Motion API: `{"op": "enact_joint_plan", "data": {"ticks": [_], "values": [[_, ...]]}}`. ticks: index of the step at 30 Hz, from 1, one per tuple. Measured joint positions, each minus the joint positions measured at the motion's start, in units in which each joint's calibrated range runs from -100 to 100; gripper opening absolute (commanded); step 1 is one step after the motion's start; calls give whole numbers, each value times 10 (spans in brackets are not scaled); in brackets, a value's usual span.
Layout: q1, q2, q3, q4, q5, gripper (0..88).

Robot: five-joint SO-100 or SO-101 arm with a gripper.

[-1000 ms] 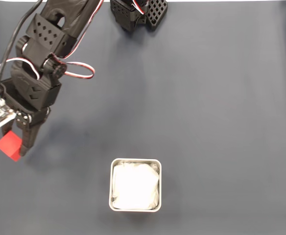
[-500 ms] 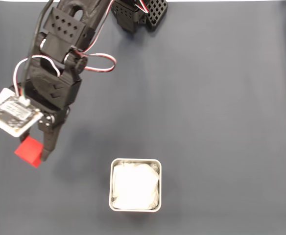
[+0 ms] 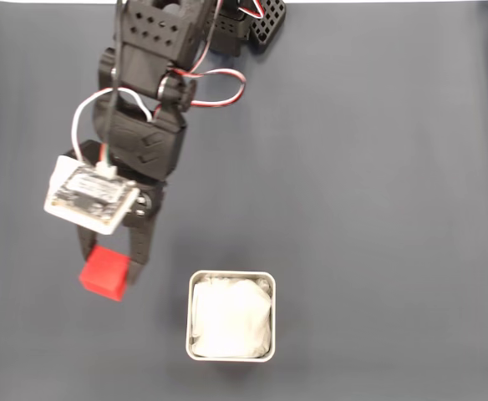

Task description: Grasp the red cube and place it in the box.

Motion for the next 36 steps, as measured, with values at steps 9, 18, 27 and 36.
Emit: {"op": "enact_joint_plan", "data": {"ticks": [9,18,27,36], "values": [[-60,-26,3,9,2,89],[-104,-30,3,12,5,88],[-127,-30,3,12,10,82],[-149,-30,3,12,11,77]]}}
